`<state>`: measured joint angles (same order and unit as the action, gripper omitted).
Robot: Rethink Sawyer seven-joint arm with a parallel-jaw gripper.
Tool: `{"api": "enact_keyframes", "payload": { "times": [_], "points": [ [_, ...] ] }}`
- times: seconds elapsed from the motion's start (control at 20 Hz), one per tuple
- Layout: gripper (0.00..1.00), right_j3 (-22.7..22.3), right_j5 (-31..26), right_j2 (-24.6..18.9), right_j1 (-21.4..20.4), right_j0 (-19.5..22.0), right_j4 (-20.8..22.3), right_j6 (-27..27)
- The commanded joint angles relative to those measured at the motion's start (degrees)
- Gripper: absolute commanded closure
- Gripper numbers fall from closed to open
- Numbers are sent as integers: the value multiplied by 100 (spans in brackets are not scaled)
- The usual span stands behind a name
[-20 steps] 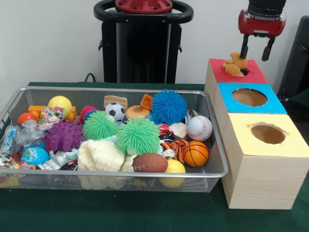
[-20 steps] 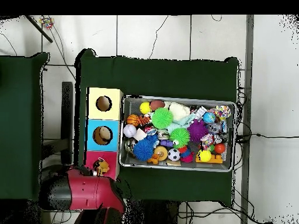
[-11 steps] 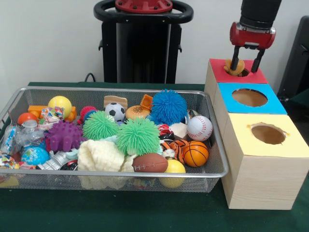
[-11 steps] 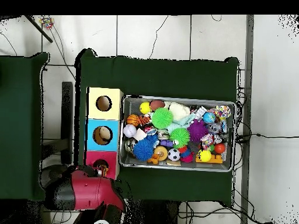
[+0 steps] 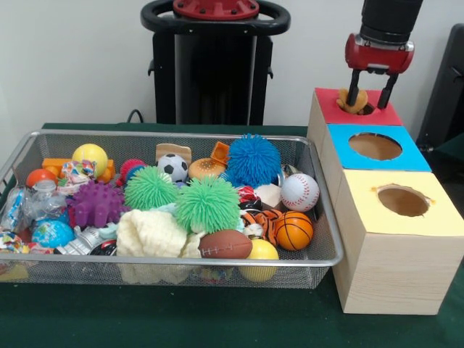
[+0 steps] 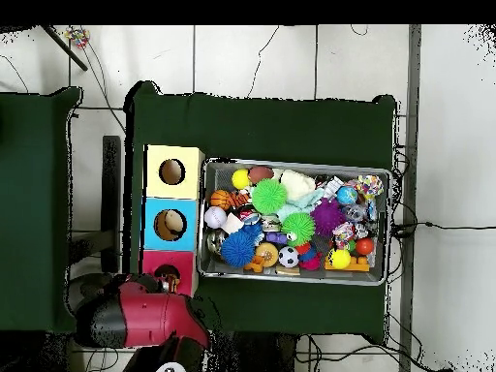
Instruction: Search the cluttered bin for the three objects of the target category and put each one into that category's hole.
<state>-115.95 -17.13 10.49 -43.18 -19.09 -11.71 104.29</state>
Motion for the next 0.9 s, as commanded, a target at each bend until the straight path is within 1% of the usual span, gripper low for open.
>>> {"api": "enact_keyframes", "payload": {
  "times": [0.05, 0.15, 0.3, 0.4, 0.45, 0.5, 0.55, 0.75, 0.9],
  "points": [
    [0, -180, 998, -707, 753, 646, 281, 720],
    [0, -271, 823, -761, 561, 719, 290, 685],
    [0, -446, 374, -810, 4, 772, 238, 643],
    [0, -542, 281, -905, -342, 832, 183, 651],
    [0, -515, 229, -868, -467, 808, 197, 650],
    [0, -487, 313, -865, -565, 810, 224, 657],
    [0, -396, 277, -757, -643, 743, 284, 644],
    [0, -387, 426, -763, -925, 735, 309, 666],
    [0, -456, 608, -935, -1107, 851, 300, 651]
  ]
}}
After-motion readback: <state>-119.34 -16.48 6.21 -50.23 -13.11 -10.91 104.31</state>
